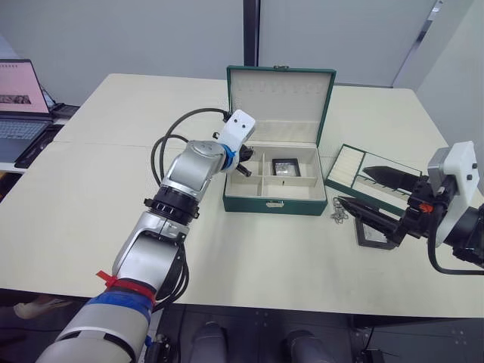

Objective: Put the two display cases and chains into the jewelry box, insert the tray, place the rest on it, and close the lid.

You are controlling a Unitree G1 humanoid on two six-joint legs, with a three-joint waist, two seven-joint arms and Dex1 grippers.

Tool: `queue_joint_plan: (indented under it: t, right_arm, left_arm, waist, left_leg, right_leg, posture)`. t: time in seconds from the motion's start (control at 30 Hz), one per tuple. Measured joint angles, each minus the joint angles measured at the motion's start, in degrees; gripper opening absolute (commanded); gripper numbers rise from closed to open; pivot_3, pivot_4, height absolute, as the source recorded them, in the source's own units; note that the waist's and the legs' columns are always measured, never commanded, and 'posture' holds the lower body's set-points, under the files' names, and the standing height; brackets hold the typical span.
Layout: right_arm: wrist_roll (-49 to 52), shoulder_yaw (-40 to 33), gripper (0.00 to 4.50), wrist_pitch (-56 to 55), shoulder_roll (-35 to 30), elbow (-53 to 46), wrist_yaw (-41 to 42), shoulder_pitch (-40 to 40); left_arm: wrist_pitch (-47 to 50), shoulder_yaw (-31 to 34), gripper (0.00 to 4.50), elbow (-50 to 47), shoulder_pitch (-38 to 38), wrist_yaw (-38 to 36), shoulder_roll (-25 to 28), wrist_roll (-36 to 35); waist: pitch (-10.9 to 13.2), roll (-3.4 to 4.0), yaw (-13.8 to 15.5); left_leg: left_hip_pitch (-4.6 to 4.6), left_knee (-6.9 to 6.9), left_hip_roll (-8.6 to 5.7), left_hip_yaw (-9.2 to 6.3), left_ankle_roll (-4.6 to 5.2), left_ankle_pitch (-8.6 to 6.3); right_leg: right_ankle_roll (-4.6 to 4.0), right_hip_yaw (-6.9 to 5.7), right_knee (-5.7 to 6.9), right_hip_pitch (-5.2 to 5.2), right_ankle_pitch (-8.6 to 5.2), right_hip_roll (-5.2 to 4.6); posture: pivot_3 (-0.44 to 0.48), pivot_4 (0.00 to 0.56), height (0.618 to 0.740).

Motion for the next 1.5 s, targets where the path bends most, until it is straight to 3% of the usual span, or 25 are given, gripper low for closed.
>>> queue_joint_plan:
  t: [0.3,0.33,0.57,0.9,1.13,1.27,1.37,1.47,1.5]
  right_arm:
    - [-0.6,0.1,4.50,0.0,-0.1,0.0,0.1,-0.1]
    - [-0.6,0.1,4.50,0.0,-0.1,0.0,0.1,-0.1]
    - [-1.4,0.2,4.50,0.0,-0.1,0.0,0.1,-0.1]
    - [-2.1,1.4,4.50,0.0,-0.1,0.0,0.5,-0.7]
    - [-2.6,2.2,4.50,0.0,0.0,0.0,1.1,-1.3]
    - [-2.8,2.6,4.50,0.0,0.0,0.1,1.3,-1.5]
    - [-2.7,3.1,4.50,0.0,0.5,-0.2,1.3,-1.1]
    - [-2.7,4.5,4.50,0.0,1.5,-1.5,1.4,1.7]
    - [-2.8,4.8,4.50,0.0,1.9,-2.0,1.5,2.9]
  left_arm:
    - [-0.2,0.0,0.26,0.0,0.0,-1.3,-0.8,0.8]
    - [-0.2,0.1,0.97,0.0,0.0,-1.4,-0.8,0.8]
    - [-0.1,1.1,3.06,-0.1,0.0,-2.3,-1.0,0.9]
    - [-0.4,1.2,3.06,-0.4,0.0,-2.9,-1.4,0.9]
    - [-1.5,3.0,3.06,-9.1,1.2,-10.7,-1.1,-4.1]
    - [-0.9,4.9,3.06,-19.4,6.3,-18.8,6.1,-8.9]
    - [3.4,8.1,3.60,-28.6,11.5,-24.6,11.8,-15.1]
    - [8.4,12.5,4.48,-39.3,18.9,-30.7,20.0,-23.1]
    - [10.2,14.1,4.48,-41.8,21.0,-32.2,22.1,-25.5]
  waist:
    - [0.0,0.00,0.5]
    - [0.0,0.00,0.5]
    - [0.0,0.00,0.5]
    - [0.0,0.00,0.5]
    - [0.0,0.02,0.5]
    - [-0.1,0.12,-0.3]
    - [-0.1,0.12,-0.3]
    - [0.0,0.12,-0.4]
    - [-0.1,0.12,-0.5]
  left_leg:
    - [-0.01,0.00,0.00,-0.01,-0.01,0.00]
    - [-0.01,0.00,0.00,0.00,0.00,0.00]
    - [-0.01,0.01,0.00,0.00,0.00,0.00]
    - [-0.01,0.01,0.00,-0.01,0.00,0.00]
    - [-0.02,0.01,0.02,0.01,-0.01,0.01]
    - [0.07,-0.02,0.08,0.04,-0.01,0.01]
    - [0.05,0.01,0.10,0.01,-0.02,0.01]
    - [0.05,0.00,0.13,0.00,-0.02,0.01]
    - [0.06,0.01,0.14,-0.02,-0.02,0.01]
  right_leg:
    - [0.00,-0.01,0.01,0.00,0.00,0.00]
    - [0.00,-0.01,0.01,0.00,0.00,0.00]
    - [0.00,-0.01,0.01,0.00,0.00,0.00]
    - [0.00,-0.02,0.02,-0.01,0.00,0.00]
    - [0.00,-0.02,0.03,-0.02,0.00,0.00]
    - [0.00,0.06,0.08,-0.02,0.00,0.06]
    - [0.00,0.00,0.07,-0.01,0.00,0.05]
    - [0.00,-0.02,0.05,-0.01,0.00,0.05]
    - [0.00,-0.03,0.06,0.01,0.00,0.04]
  posture:
    - [0.000,0.150,0.740]
    - [0.000,0.150,0.740]
    - [0.000,0.150,0.740]
    - [0.000,0.150,0.740]
    - [0.000,0.150,0.740]
    - [0.000,0.150,0.740]
    - [0.000,0.150,0.740]
    - [0.000,0.150,0.740]
    - [0.000,0.150,0.740]
